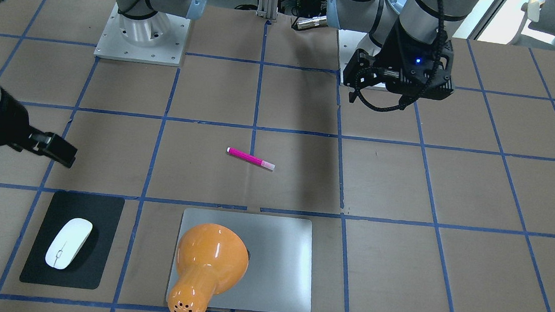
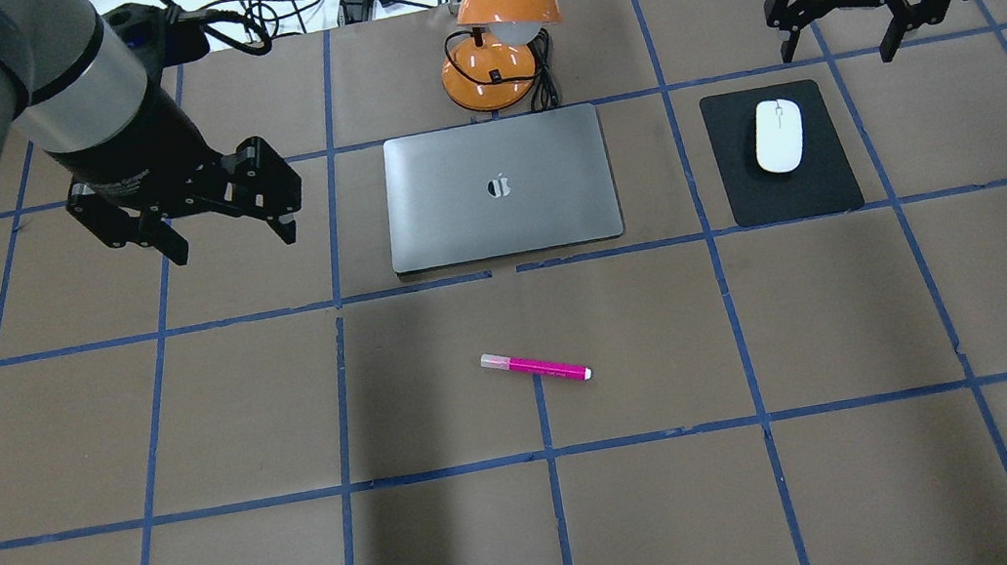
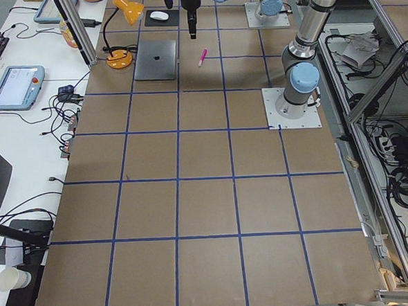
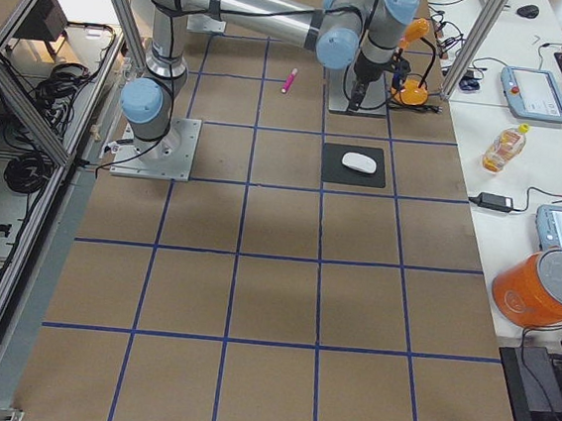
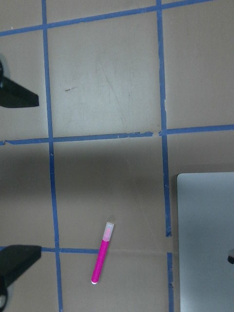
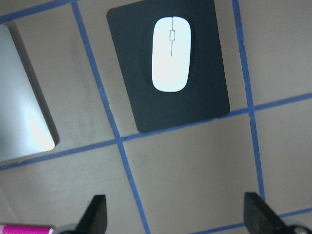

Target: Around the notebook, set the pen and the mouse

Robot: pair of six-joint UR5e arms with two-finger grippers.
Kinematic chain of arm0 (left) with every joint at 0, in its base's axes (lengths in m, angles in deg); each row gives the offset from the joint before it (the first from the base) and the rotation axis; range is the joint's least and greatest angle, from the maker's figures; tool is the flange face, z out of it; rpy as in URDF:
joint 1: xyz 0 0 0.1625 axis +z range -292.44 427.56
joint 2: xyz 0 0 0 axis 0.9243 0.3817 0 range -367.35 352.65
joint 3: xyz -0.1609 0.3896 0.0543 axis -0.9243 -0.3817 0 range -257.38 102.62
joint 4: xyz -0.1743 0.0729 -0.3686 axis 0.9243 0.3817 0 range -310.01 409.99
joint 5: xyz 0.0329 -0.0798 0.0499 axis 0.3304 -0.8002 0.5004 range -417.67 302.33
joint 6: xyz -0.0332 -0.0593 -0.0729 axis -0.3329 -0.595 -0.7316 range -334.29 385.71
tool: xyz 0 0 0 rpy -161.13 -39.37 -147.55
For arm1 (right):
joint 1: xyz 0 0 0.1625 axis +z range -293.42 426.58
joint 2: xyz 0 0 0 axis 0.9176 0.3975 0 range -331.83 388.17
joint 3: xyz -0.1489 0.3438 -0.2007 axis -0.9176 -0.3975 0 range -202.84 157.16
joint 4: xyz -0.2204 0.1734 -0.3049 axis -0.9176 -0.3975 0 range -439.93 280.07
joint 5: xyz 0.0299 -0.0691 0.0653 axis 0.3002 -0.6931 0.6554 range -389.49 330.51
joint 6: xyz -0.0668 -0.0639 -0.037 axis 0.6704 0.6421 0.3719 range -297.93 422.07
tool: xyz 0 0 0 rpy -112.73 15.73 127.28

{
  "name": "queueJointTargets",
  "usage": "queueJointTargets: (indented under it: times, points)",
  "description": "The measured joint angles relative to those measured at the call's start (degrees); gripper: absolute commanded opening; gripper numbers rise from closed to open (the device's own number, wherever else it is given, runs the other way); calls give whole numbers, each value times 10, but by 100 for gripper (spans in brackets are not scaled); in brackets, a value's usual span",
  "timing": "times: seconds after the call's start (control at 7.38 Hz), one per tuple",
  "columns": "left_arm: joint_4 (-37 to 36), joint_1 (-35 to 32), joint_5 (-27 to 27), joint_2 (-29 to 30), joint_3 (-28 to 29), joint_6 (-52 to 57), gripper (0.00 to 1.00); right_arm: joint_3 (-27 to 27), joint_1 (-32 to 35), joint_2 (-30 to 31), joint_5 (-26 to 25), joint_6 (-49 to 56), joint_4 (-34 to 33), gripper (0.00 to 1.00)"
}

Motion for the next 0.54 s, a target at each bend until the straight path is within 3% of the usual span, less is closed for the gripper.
queueJointTargets:
  times: [0.27,0.54]
  points:
    - [-17,12,1,-7,-2,2,100,28,37,74,-1,-33,41,100]
    - [-27,14,1,-8,-3,2,100,90,50,146,-15,-39,44,100]
